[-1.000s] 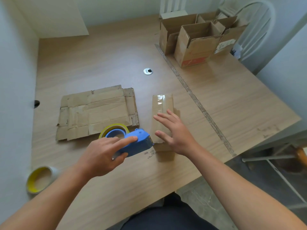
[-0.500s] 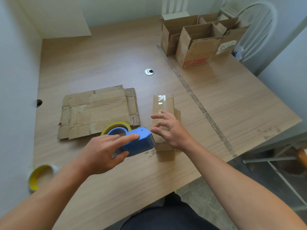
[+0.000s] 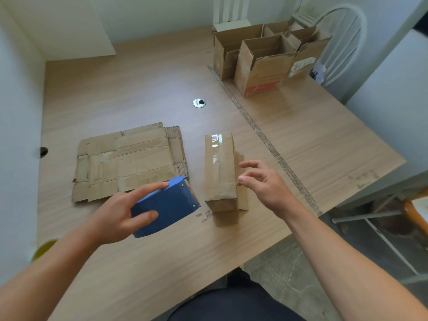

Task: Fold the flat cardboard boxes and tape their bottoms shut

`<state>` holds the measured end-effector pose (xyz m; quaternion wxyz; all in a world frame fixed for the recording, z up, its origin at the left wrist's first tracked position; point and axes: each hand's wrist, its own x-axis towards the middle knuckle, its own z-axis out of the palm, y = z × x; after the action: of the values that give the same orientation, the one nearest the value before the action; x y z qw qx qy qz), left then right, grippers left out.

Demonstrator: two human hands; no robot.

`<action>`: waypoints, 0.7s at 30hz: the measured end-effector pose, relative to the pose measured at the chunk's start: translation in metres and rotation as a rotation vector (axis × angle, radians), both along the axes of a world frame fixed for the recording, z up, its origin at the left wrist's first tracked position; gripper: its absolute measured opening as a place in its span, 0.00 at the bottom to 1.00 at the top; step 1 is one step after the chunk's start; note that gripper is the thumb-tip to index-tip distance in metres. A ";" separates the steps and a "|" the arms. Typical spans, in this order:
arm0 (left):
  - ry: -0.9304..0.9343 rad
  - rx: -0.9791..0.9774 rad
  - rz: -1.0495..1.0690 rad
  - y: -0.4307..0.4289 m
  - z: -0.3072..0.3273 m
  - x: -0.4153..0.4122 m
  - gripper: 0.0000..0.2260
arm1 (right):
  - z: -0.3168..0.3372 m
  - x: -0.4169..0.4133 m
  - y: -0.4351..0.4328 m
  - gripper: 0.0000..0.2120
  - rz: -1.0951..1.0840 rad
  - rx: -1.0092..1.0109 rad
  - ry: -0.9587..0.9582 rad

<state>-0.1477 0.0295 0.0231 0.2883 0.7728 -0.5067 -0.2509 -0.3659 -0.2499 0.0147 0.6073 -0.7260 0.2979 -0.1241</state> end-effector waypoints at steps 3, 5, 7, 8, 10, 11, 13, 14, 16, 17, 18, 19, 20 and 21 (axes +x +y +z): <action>0.084 0.125 -0.061 -0.013 0.010 0.001 0.26 | -0.009 -0.010 0.007 0.12 -0.076 0.056 0.017; 0.107 0.174 -0.076 -0.023 0.015 0.002 0.26 | -0.018 -0.015 0.013 0.12 -0.128 0.086 0.016; 0.113 0.240 -0.083 -0.031 0.019 0.004 0.25 | -0.027 -0.021 0.020 0.11 -0.156 0.123 0.007; 0.110 0.277 -0.094 -0.035 0.020 0.005 0.25 | -0.030 -0.024 0.024 0.11 -0.161 0.137 0.003; 0.099 0.334 -0.115 -0.044 0.023 0.005 0.24 | -0.035 -0.030 0.031 0.11 -0.168 0.112 0.000; 0.092 0.353 -0.121 -0.048 0.023 0.005 0.24 | -0.039 -0.032 0.034 0.11 -0.177 0.092 0.002; 0.077 0.386 -0.125 -0.057 0.023 0.005 0.24 | -0.045 -0.034 0.037 0.10 -0.213 0.077 0.013; 0.065 0.405 -0.123 -0.061 0.022 0.004 0.25 | -0.048 -0.034 0.037 0.11 -0.230 0.075 0.018; 0.040 0.433 -0.116 -0.067 0.021 0.002 0.27 | -0.053 -0.033 0.038 0.12 -0.248 0.058 0.034; 0.032 0.442 -0.111 -0.069 0.021 0.002 0.28 | -0.055 -0.033 0.038 0.13 -0.251 0.050 0.039; 0.028 0.451 -0.105 -0.071 0.020 0.001 0.28 | -0.057 -0.032 0.037 0.14 -0.254 0.047 0.045; 0.022 0.456 -0.100 -0.073 0.019 0.001 0.27 | -0.058 -0.031 0.037 0.14 -0.260 0.050 0.050; 0.013 0.461 -0.095 -0.075 0.018 0.001 0.25 | -0.060 -0.030 0.036 0.14 -0.268 0.058 0.054; 0.000 0.464 -0.092 -0.076 0.017 0.001 0.24 | -0.061 -0.029 0.035 0.14 -0.279 0.071 0.056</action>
<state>-0.1462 -0.0467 0.0402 0.0908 0.7944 -0.4703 -0.3735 -0.3947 -0.2144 -0.0466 0.6010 -0.6587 0.4169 -0.1765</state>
